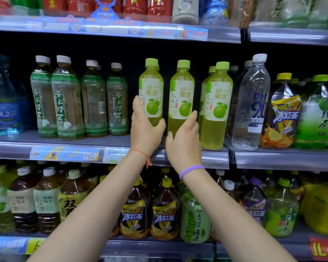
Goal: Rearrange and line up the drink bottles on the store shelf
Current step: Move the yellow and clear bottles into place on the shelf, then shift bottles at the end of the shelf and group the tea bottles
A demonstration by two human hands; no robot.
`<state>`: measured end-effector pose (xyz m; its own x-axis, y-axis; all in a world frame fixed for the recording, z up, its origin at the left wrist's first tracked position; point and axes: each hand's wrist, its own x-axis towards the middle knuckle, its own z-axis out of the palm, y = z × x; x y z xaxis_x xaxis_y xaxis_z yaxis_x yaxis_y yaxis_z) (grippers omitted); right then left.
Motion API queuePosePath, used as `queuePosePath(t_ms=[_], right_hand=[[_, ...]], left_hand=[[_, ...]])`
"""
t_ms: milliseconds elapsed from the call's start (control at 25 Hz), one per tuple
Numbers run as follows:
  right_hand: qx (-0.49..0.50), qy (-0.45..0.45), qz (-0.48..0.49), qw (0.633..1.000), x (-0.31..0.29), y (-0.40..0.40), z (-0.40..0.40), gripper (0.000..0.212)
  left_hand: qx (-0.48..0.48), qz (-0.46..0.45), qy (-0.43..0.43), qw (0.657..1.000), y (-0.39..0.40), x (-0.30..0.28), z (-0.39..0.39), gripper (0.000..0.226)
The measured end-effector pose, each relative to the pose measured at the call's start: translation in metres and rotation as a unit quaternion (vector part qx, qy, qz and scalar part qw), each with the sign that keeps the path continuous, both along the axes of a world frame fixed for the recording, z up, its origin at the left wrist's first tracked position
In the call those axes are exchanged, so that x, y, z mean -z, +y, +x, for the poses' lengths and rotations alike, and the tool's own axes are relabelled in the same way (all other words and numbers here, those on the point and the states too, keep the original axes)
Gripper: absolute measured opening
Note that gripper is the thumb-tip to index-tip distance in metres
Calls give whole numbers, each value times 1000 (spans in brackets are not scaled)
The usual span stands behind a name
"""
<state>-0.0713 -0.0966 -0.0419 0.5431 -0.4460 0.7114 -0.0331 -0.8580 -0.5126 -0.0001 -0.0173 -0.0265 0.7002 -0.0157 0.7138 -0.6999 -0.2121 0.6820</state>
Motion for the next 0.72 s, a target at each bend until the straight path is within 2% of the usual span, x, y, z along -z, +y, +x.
queuePosePath(t_ms=[120,240,320,400,520,640,720], right_hand=[[-37,-115,-44,992,-5,15,-7,71],[-47,-250,-114,960,-15,37,-6,48],[-78,-268,-128,952,-22,62,4,35],[-118,-244,-141,952,-23,93,22,22],[-141,-170,-115,969,-19,144,58,14],[-150,-75,-64,984,-19,192,87,26],[-134,20,-37,990,-18,218,97,42]], left_hand=[[-5,-14,-3,1000,14,-7,-7,82],[-46,-49,-77,995,42,-8,-5,45],[-55,-42,-112,991,69,-7,5,27],[-74,-36,-141,987,103,-6,19,21],[-129,-21,-165,978,158,-6,44,25],[-191,17,-155,969,208,-8,69,46],[-178,48,-134,974,231,-9,86,69]])
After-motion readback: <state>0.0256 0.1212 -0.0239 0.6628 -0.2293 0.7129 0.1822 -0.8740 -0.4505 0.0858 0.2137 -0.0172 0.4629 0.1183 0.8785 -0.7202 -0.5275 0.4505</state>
